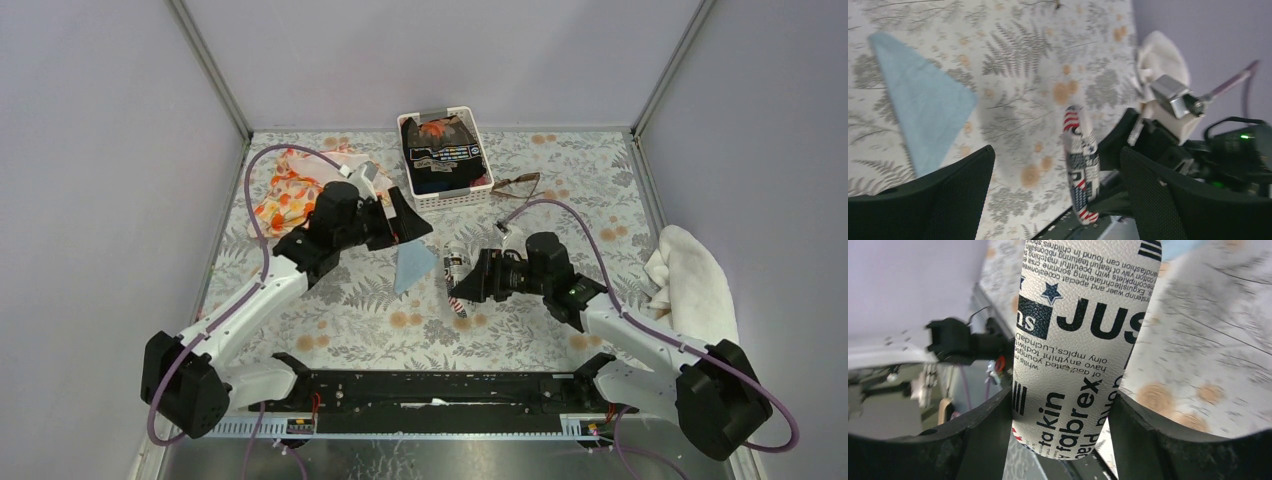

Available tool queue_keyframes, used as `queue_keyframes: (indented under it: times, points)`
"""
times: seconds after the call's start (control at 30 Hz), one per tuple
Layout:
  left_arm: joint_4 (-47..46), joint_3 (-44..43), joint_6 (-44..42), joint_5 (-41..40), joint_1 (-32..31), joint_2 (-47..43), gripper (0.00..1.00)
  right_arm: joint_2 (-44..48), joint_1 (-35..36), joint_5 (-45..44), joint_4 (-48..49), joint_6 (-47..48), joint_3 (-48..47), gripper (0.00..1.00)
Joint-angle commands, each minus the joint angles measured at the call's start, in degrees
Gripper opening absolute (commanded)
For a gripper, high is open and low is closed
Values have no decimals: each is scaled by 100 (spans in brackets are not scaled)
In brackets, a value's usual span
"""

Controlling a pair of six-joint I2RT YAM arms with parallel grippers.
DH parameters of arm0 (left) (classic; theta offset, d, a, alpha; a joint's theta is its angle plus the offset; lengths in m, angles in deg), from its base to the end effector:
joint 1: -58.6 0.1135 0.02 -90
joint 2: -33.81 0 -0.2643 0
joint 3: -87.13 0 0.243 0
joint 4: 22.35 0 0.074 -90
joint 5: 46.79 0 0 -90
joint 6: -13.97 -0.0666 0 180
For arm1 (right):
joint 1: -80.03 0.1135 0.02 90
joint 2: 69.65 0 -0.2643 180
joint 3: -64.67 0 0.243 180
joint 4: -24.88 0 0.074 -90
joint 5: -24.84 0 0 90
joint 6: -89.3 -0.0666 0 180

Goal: Organize the sunglasses
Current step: Pick up the sunglasses case from the center of the board.

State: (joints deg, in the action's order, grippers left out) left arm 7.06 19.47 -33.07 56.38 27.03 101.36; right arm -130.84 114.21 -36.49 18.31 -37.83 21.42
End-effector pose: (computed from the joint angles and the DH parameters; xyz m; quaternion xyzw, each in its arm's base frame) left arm 0.2333 -0.1612 0.2903 -0.0274 0.8588 -0.3827 0.3396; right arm 0.1842 0.1637 0.2153 -0.1129 0.8181 0.4747 0.3044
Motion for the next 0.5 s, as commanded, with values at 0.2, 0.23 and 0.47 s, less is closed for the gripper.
queue_keyframes:
  times: [0.2,0.23,0.47]
  points:
    - [-2397,829,1335,2291,265,88,99,-92,-47,1924,2452,-744,212,60]
    - [-2527,896,1408,2329,259,61,99,-102,-70,1970,2632,-879,267,60]
    - [-3147,1335,1808,2231,274,-190,99,-336,-118,2128,3904,-1709,540,59]
